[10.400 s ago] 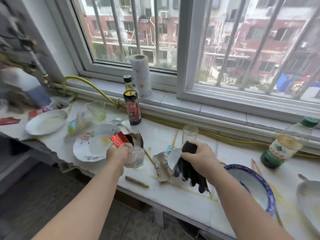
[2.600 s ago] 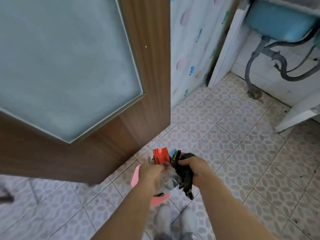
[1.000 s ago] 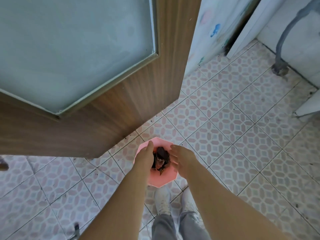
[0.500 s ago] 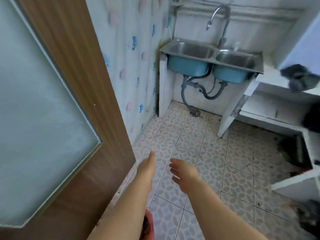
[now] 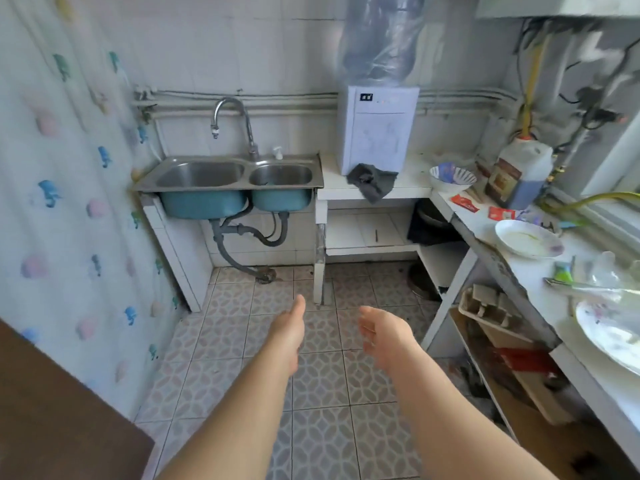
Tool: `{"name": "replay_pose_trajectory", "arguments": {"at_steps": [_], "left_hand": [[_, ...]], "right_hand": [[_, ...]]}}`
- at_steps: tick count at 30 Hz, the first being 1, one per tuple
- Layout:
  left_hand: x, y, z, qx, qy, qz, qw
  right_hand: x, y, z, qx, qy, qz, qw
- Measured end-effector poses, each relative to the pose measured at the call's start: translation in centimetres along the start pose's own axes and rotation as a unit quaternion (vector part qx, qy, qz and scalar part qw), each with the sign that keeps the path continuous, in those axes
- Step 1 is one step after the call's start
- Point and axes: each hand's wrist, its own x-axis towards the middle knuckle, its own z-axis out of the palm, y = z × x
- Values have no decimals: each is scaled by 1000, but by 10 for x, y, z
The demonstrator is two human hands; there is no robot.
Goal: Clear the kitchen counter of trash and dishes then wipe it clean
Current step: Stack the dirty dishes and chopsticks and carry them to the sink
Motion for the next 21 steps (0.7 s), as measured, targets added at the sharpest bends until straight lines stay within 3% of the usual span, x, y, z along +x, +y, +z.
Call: {"name": "replay_pose_trajectory", "arguments": {"at_steps": [10,16,21], "left_hand": [[1,26,171,60,-93,14,994],[-6,30,255,116,-165,21,979],[-1,34,306,158,-217,16,963]], "right_hand": [[44,-61,-154,78,55,7,995],[55,-61,-233,182,87,-81,976],[57,-71,-276,226,160,-42,960]]}}
